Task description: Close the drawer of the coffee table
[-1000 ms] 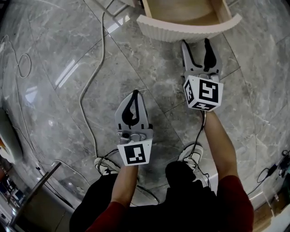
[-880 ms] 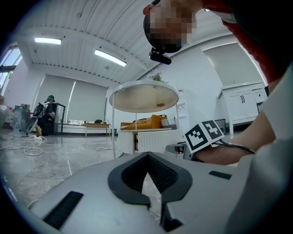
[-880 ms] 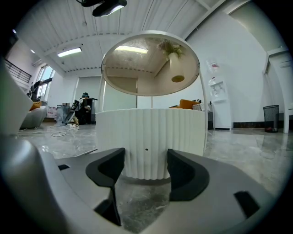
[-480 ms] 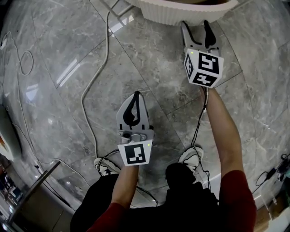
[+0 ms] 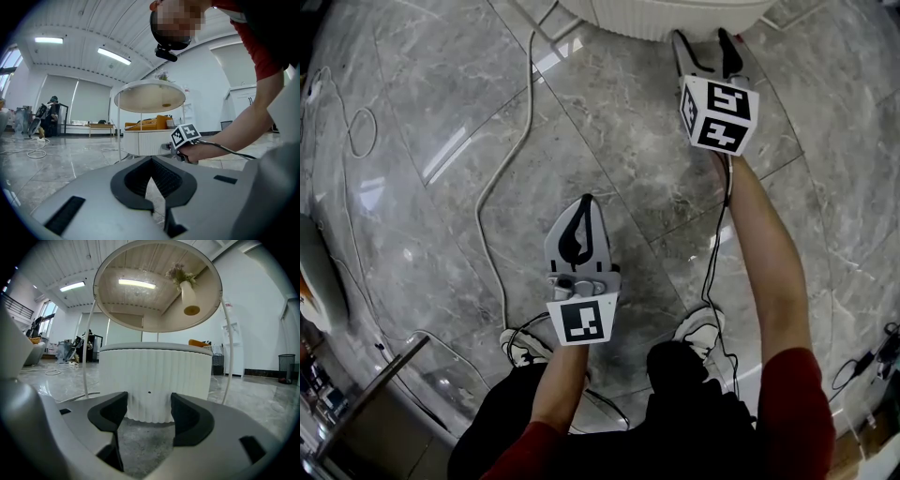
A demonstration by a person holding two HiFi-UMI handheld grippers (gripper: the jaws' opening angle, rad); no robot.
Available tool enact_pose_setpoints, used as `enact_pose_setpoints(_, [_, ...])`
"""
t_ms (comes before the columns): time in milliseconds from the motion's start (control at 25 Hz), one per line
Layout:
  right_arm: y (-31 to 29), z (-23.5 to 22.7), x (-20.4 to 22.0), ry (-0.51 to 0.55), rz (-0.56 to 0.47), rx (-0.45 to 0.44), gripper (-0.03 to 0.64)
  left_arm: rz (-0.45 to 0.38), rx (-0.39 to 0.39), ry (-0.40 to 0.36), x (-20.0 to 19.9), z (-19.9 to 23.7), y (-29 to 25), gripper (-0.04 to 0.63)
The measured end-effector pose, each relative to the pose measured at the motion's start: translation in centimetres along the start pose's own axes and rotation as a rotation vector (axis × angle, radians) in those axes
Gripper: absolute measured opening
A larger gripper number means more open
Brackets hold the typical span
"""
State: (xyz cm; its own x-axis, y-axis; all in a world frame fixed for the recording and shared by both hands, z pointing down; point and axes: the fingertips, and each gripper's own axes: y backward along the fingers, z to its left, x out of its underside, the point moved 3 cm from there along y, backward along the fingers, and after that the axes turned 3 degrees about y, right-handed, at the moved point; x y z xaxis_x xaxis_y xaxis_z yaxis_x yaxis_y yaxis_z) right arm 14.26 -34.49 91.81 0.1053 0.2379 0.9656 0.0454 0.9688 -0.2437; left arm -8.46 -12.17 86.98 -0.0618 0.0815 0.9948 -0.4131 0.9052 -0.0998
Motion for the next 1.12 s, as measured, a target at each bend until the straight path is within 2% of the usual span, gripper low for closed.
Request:
enact_pose_setpoints(160, [0.0, 0.1, 0.1, -0.008, -0.001, 0.001, 0.29, -0.004, 0.006, -0.005, -0.2, 0.0, -0.1, 0.011])
enact_pose_setpoints(400, [2.8, -0.6, -0.7, -0.092, -0.036, 0.013, 0.29, -0.014, -0.008, -0.009, -0.7, 0.9, 0.0, 0.011])
enact_pose_setpoints(640, [10.0, 1.3, 0.9, 0.016, -0.048, -0.05, 0.29, -0.002, -0.043, 0.008, -0.4, 1.6, 0.3, 0.01])
enact_pose_setpoints(880, [19.1, 3.7, 2.3, 0.034, -0.035, -0.1, 0.29, -0.015, -0.033, -0.004, -0.6, 1.4, 0.6, 0.009])
enact_pose_setpoints(1120, [25.0, 6.1, 3.3, 0.095, -0.016, -0.137, 0.29, -0.033, -0.026, -0.006, -0.7, 1.1, 1.5, 0.01])
